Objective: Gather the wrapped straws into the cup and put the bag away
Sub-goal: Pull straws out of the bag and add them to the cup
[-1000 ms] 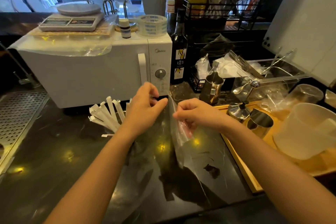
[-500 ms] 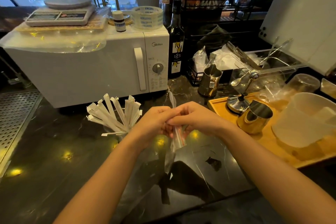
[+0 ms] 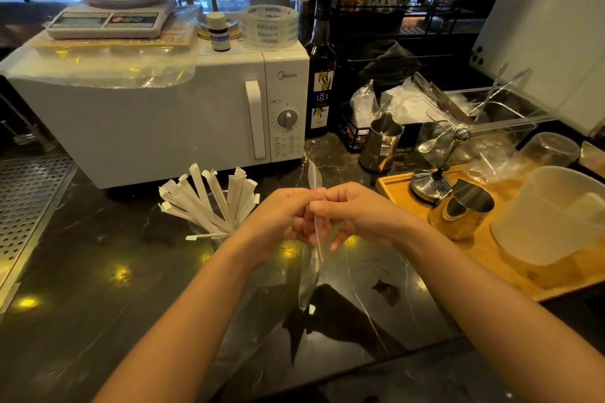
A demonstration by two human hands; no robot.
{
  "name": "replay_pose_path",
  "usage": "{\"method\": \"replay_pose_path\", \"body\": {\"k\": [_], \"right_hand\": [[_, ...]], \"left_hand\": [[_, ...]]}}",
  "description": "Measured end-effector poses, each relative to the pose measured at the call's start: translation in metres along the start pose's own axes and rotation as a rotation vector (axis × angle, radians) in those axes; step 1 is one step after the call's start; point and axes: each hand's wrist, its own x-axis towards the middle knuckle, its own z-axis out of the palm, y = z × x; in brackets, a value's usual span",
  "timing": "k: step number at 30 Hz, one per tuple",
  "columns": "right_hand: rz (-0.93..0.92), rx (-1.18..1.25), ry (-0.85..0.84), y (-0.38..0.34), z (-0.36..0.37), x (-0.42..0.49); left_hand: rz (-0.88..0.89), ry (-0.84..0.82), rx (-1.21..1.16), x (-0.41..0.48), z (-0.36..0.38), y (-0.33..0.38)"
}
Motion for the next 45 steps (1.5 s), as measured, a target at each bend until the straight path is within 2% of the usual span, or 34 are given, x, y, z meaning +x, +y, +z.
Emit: {"method": "replay_pose_path", "body": {"k": [11, 19, 23, 28, 33, 35, 39, 45], "right_hand": [[0.049, 0.027, 0.031, 0.003, -0.006, 0.002], [0.107, -0.338, 0.107, -0.007, -0.009, -0.001], [0.075, -0.208, 0.041, -0.007, -0.014, -0.006], [-0.058, 0.047, 0.068, 0.007, -0.011, -0.003], [-0.127, 0.284, 0.240, 0.019, -0.011, 0.007], [-0.129, 0.285, 0.286, 0.021, -0.011, 0.008], [-0.093, 0.076, 0.384, 0.016, -0.014, 0.006], [-0.098, -0.196, 0.656, 0.011, -0.032, 0.001]], "left_hand": [[0.003, -0.013, -0.019, 0.001, -0.001, -0.001], [0.063, 0.013, 0.054, 0.000, 0.008, 0.003], [0.094, 0.011, 0.074, 0.000, 0.008, 0.004], [0.118, 0.063, 0.005, 0.004, 0.014, 0.007], [0.107, 0.144, -0.078, 0.010, 0.016, 0.008], [0.119, 0.148, -0.073, 0.012, 0.016, 0.010], [0.173, 0.236, 0.125, 0.010, 0.007, 0.013], [0.136, 0.372, 0.384, 0.013, -0.013, 0.019]]}}
